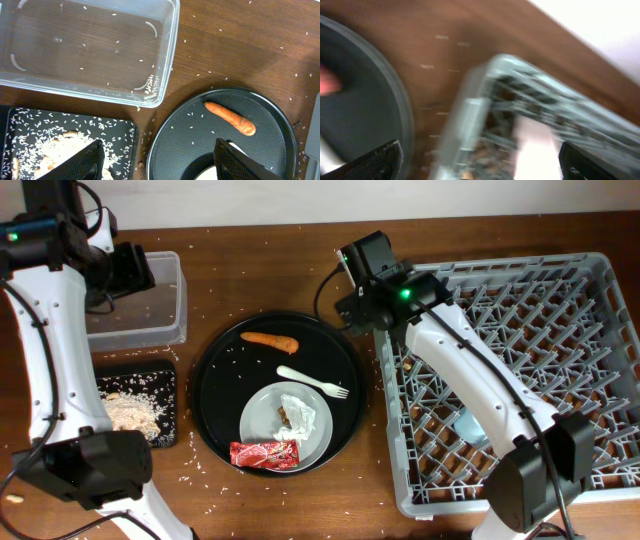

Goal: Sort waste into correct bins and load items into the dishwasher rack
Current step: 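Place the white bowl upright on edge in the rack, release, then grasp the carrot with the left gripper and carry it left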

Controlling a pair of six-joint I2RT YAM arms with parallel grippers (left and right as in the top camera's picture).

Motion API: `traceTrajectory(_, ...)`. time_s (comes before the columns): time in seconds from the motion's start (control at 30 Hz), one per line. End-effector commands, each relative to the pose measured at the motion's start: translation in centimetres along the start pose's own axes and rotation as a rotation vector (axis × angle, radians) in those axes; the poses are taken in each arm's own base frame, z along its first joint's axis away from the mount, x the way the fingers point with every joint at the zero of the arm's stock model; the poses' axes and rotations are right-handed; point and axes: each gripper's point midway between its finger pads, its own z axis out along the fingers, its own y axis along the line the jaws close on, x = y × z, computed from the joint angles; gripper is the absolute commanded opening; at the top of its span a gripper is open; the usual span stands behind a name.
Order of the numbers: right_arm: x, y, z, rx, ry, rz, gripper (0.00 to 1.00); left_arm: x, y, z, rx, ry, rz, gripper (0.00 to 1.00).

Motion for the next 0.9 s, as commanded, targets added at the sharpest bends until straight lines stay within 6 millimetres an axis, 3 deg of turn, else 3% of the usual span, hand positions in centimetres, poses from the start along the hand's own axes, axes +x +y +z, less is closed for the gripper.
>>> traceTrajectory(0.0, -1.9, 6.6, -2.9, -0.406, -0.092, 0.009, 0.99, 0.2, -2.5, -0.5, 0.031, -0.008, 0.051, 0.69)
traceTrajectory(0.1, -1.9, 6.3, -3.2, -0.417, -0.085, 0.062, 1.0, 0.7, -4.8, -0.4, 0.052, 0.0, 0.124, 0.69)
traceTrajectory(0.17, -2.2, 4.1, -4.1, -0.407, -0.095, 0.193, 0.98, 1.3, -6.8, -0.1, 0.071, 0.011, 0.183, 0.69)
traceTrajectory(0.23, -2.4, 0.8, -5.6, -0.376, -0.13, 0.309, 0.95, 2.5, -9.7, 0.9, 0.097, 0.03, 0.303, 0.69)
traceTrajectory(0.33, -1.8, -1.8, -6.8, -0.342, -0.143, 0.351, 0.94, 4.2, -11.7, 3.0, 0.115, 0.073, 0.379, 0.69)
traceTrajectory(0.43, -1.0, -1.7, -6.6, -0.343, -0.108, 0.354, 0.91, 5.8, -12.1, 5.3, 0.123, 0.123, 0.394, 0.69)
traceTrajectory(0.5, -0.7, -2.2, -6.4, -0.314, -0.097, 0.356, 0.89, 7.6, -13.8, 7.1, 0.185, 0.166, 0.385, 0.68)
traceTrajectory(0.63, 0.5, -2.4, -6.2, -0.285, -0.051, 0.356, 0.89, 10.9, -15.7, 10.8, 0.164, 0.239, 0.15, 0.63)
traceTrajectory(0.77, 1.6, -2.5, -6.0, -0.262, -0.005, 0.352, 0.89, 12.6, -16.1, 15.2, 0.077, 0.221, 0.083, 0.63)
traceTrajectory(0.87, 2.0, -2.4, -6.0, -0.263, 0.01, 0.351, 0.89, 12.9, -16.0, 19.1, 0.036, 0.229, 0.016, 0.63)
